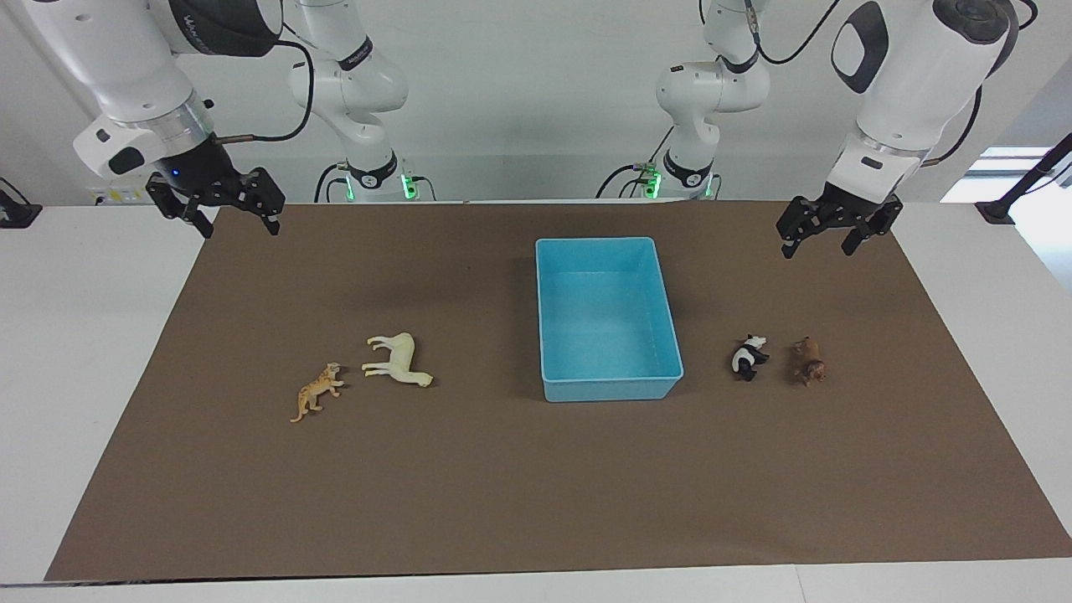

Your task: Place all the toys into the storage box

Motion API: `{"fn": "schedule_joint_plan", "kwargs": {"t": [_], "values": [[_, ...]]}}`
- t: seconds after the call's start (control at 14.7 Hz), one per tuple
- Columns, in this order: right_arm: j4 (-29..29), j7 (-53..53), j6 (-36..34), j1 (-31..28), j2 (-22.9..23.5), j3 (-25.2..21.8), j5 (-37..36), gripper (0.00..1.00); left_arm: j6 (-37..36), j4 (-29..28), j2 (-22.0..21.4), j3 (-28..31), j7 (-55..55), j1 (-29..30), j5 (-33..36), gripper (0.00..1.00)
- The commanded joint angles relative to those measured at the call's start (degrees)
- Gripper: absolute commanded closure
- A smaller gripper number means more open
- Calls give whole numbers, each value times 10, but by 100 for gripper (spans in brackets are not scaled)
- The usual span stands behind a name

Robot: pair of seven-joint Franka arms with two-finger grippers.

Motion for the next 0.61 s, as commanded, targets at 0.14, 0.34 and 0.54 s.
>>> {"fn": "schedule_joint_plan", "kwargs": {"t": [0.14,0.34,0.54], "values": [[-20,-15,-6,-10,-11,1,0,0,7,2,2,-1,-4,2,6,0],[-23,-9,3,-8,-11,1,0,0,11,-13,-2,-1,-5,-2,6,0],[-34,-10,51,-2,-8,2,0,0,67,-60,-20,-1,-6,2,6,0]]}}
